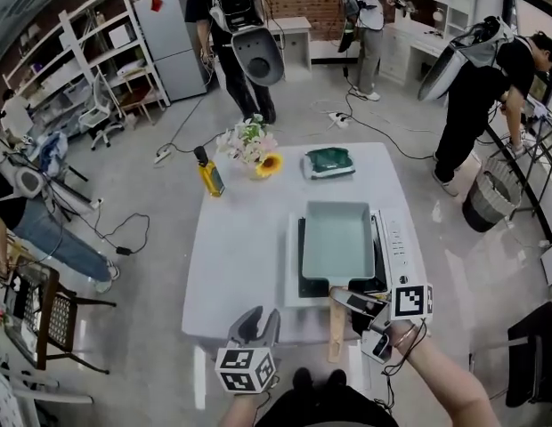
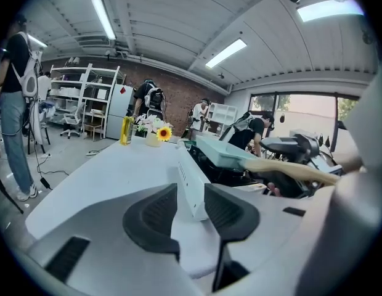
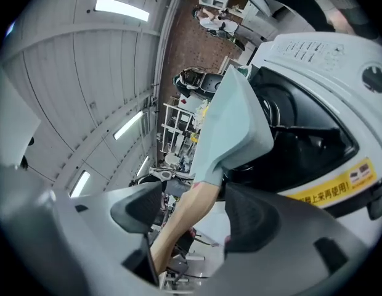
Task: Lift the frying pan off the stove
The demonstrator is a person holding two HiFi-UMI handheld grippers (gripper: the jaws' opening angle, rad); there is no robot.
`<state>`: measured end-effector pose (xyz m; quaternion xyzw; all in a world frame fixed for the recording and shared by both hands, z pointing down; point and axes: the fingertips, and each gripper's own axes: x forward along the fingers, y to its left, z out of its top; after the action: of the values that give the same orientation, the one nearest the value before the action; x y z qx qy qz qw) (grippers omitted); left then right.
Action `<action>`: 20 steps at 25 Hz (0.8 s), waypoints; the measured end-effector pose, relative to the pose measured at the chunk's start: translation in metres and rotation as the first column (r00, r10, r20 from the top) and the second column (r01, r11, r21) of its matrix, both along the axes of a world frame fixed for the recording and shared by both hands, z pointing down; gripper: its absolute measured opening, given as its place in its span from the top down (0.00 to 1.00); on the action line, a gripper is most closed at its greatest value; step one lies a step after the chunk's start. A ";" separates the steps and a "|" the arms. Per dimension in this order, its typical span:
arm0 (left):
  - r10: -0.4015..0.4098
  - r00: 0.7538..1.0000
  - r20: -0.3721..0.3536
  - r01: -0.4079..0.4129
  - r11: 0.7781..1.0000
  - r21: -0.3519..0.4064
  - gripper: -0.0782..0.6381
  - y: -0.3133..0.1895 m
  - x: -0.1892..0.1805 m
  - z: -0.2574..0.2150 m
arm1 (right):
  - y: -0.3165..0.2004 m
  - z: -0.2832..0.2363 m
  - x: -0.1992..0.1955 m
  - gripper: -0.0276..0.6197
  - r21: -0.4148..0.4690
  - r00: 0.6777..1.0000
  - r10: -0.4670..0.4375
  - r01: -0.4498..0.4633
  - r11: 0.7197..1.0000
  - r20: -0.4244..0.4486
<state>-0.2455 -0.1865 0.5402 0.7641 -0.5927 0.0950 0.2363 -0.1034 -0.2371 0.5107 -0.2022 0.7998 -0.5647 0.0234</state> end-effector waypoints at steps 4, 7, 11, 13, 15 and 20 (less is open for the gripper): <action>-0.013 1.000 0.002 0.013 1.000 -0.005 0.70 0.000 -0.003 0.003 | -0.001 0.003 -0.009 0.49 -0.029 1.000 -0.030 0.030 0.999 0.008; -0.019 1.000 0.005 0.019 1.000 -0.006 0.70 0.000 -0.005 0.004 | -0.003 0.009 -0.011 0.52 -0.042 0.999 -0.041 0.040 0.998 -0.026; -0.012 1.000 0.011 0.012 1.000 -0.013 0.70 0.001 -0.004 0.004 | -0.004 0.013 -0.013 0.58 -0.032 0.997 -0.059 0.058 0.998 -0.040; 0.001 1.000 0.002 -0.001 1.000 -0.016 0.70 0.000 -0.001 0.003 | -0.005 0.013 -0.015 0.58 -0.043 0.998 -0.062 0.060 0.997 -0.026; 0.022 0.999 -0.037 -0.023 0.999 -0.030 0.70 0.000 0.006 0.000 | -0.005 0.012 -0.016 0.59 -0.053 0.998 -0.062 0.061 0.997 -0.015; 0.104 0.966 -0.235 -0.123 0.990 -0.066 0.70 -0.004 0.036 -0.017 | -0.005 0.010 -0.016 0.60 -0.063 0.998 -0.059 0.059 0.996 -0.004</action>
<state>-0.2095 -0.1903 0.5237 0.7926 -0.5122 0.0425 0.3280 -0.1189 -0.2417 0.5210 -0.1805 0.7874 -0.5894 -0.0020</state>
